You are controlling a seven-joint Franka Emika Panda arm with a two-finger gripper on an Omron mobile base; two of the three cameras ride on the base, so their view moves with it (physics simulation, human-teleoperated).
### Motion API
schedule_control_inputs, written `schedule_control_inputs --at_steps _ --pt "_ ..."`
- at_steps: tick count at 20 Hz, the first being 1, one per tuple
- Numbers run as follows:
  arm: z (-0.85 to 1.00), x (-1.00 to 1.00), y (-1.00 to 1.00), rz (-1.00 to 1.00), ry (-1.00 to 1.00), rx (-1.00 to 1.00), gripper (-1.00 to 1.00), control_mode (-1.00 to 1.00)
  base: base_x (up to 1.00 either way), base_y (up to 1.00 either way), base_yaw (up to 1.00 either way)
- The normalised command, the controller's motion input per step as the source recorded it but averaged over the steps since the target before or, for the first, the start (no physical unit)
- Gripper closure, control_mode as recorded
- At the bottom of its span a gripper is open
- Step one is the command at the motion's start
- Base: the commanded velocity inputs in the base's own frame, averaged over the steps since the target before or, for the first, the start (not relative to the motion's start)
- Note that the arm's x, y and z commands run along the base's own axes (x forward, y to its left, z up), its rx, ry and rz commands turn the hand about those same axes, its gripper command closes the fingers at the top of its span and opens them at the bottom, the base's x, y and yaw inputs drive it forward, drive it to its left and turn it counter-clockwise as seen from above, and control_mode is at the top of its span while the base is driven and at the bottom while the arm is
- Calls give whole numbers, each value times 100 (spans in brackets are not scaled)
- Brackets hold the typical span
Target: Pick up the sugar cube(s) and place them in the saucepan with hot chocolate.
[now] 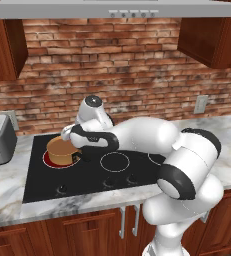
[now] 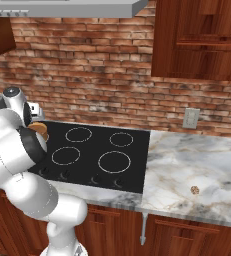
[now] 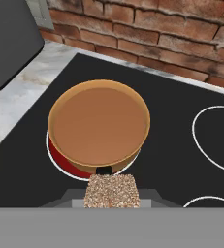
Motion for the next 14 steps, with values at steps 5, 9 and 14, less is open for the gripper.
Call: schedule_control_inputs --at_steps 5,9,14 --pt "0 1 27 0 0 0 100 -100 0 0 0" --pt "0 0 13 0 0 0 100 -100 0 0 0" --pt "0 0 18 0 0 0 100 -100 0 0 0"
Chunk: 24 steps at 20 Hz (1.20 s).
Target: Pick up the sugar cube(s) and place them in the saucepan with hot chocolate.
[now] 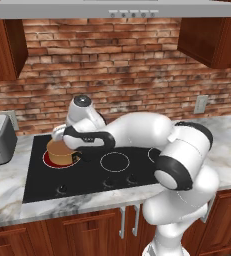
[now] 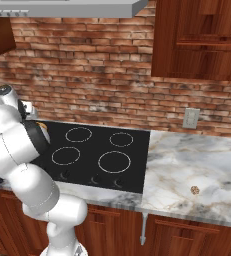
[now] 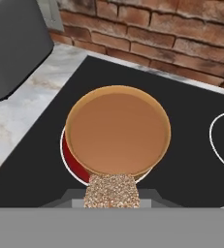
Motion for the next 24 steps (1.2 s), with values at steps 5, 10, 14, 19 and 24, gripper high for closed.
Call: schedule_control_inputs --at_steps 5,10,14,19,24 --pt "0 2 7 0 0 0 100 -100 0 0 0" --pt "0 16 -3 1 0 0 100 -100 0 0 0" --pt "-1 19 -1 3 6 0 100 -100 0 0 0" --pt "0 17 0 2 5 0 100 -100 0 0 0" --pt "0 24 0 0 6 0 100 -100 0 0 0"
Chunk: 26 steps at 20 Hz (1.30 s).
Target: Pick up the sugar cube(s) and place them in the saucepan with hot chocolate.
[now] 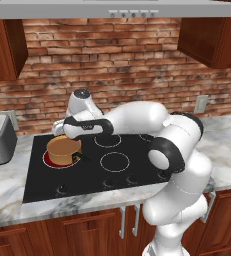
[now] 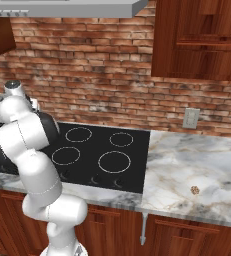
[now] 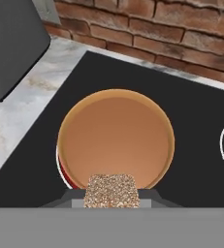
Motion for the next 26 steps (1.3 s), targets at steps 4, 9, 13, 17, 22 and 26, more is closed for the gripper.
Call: schedule_control_inputs --at_steps 4,9,13,17,22,26 --pt "-6 41 0 0 8 0 100 -100 0 0 0" --pt "-16 16 1 0 0 0 100 -100 0 0 0" --pt "-22 0 6 0 -3 0 100 -100 0 0 0" --pt "-16 0 19 0 -2 -2 100 -100 0 0 0" --pt "-12 2 29 0 0 -4 100 -100 0 0 0" --pt "-10 4 6 0 0 0 100 -100 0 0 0"
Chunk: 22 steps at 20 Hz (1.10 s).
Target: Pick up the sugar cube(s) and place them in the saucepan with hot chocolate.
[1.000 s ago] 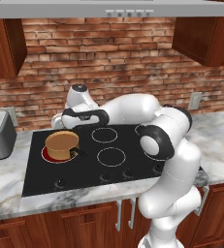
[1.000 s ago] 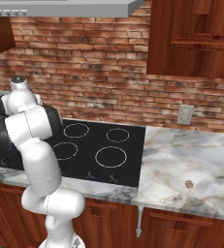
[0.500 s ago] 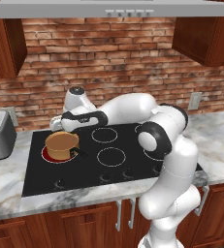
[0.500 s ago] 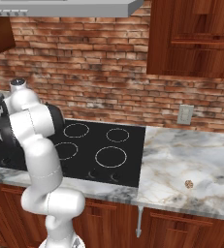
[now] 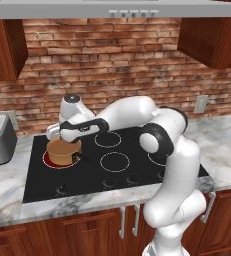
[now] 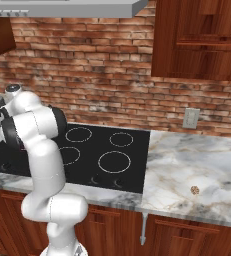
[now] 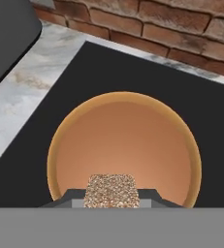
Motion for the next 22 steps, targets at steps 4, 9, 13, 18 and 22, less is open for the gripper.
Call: schedule_control_inputs --at_steps 4,9,13,18,22 --pt "-23 11 0 0 0 0 100 -100 0 0 0" --pt "-29 6 0 0 0 0 100 -100 0 0 0" --pt "-21 0 0 0 0 0 100 -100 0 0 0" --pt "-8 0 0 0 0 0 100 -100 0 0 0" --pt "-12 1 0 0 0 0 100 -100 0 0 0"
